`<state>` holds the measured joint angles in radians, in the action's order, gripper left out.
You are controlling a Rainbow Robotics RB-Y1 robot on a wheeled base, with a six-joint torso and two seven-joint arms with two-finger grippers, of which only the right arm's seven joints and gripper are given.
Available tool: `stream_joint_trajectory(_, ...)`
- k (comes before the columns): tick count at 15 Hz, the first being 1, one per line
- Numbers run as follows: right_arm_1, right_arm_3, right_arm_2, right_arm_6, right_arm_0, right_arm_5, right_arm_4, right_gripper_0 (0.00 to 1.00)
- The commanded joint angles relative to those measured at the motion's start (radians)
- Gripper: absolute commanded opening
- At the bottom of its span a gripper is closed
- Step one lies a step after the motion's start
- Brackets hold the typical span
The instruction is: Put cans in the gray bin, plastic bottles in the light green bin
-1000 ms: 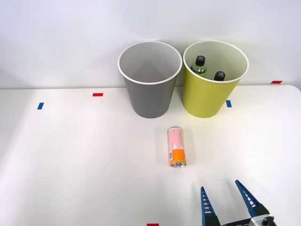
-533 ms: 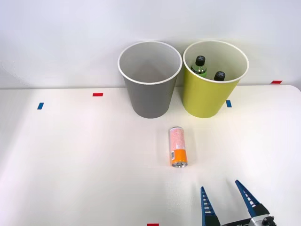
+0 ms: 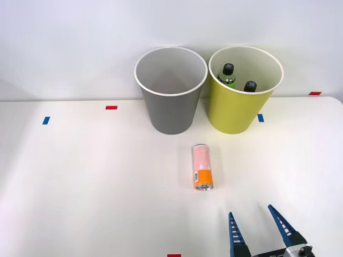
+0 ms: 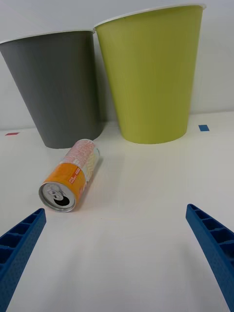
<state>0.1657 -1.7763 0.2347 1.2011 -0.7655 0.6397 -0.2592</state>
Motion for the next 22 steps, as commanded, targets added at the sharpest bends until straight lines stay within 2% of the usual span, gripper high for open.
stream_joint_trajectory(1, 0.000, 0.000, 0.000, 0.000, 0.000, 0.000, 0.000, 1.00)
stream_joint_trajectory(6, 0.000, 0.000, 0.000, 0.000, 0.000, 0.000, 0.000, 1.00)
stream_joint_trajectory(8, 0.000, 0.057, 0.009, 0.006, 0.002, -0.015, -0.006, 1.00)
stream_joint_trajectory(12, 0.029, -0.028, 0.014, 0.023, 0.009, -0.037, -0.015, 1.00)
stream_joint_trajectory(16, 0.086, -0.247, 0.026, 0.012, 0.000, -0.354, -0.006, 1.00)
stream_joint_trajectory(18, 0.114, -0.350, 0.061, 0.009, 0.008, -0.551, 0.051, 1.00)
stream_joint_trajectory(22, 0.147, -0.517, 0.112, -0.002, 0.069, -0.910, 0.075, 1.00)
